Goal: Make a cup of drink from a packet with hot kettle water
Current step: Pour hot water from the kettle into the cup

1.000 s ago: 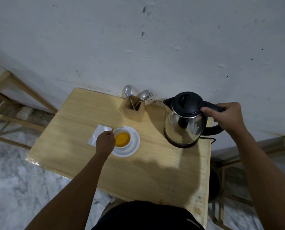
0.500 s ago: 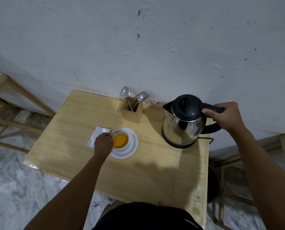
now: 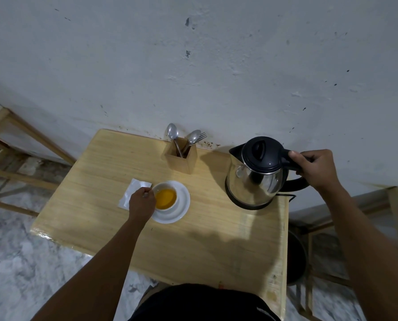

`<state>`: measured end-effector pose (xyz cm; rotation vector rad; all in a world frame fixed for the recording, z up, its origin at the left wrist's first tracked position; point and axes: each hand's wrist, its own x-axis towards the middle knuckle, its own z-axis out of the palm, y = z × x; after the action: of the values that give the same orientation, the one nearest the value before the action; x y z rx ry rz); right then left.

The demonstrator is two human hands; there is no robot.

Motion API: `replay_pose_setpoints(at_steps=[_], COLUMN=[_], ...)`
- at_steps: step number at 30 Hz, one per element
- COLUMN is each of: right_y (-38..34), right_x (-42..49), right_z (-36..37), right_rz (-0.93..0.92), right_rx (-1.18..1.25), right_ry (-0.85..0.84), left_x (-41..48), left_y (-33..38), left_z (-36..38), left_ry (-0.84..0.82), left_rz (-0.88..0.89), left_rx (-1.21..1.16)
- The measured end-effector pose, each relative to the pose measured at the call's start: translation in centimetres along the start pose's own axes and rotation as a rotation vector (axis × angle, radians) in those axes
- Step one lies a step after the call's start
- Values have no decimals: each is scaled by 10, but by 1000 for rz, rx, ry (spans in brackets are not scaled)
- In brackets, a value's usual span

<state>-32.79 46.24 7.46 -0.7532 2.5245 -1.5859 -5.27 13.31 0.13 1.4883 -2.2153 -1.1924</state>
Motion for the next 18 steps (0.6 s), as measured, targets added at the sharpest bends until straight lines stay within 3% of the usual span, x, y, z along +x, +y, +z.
replay_pose_setpoints(at_steps=[12, 16, 18], right_y=[-15, -19, -27], right_x=[-1, -10, -15], right_z=[14, 17, 22], right_rz=[68, 115, 155], right_rx=[-41, -331, -350], right_ry=[-28, 133, 235], left_x=[4, 7, 11], left_y=[0, -1, -2], left_z=[-5, -10, -15], left_ry=[-33, -95, -141], left_rz=[2, -7, -15], left_rx=[39, 29, 23])
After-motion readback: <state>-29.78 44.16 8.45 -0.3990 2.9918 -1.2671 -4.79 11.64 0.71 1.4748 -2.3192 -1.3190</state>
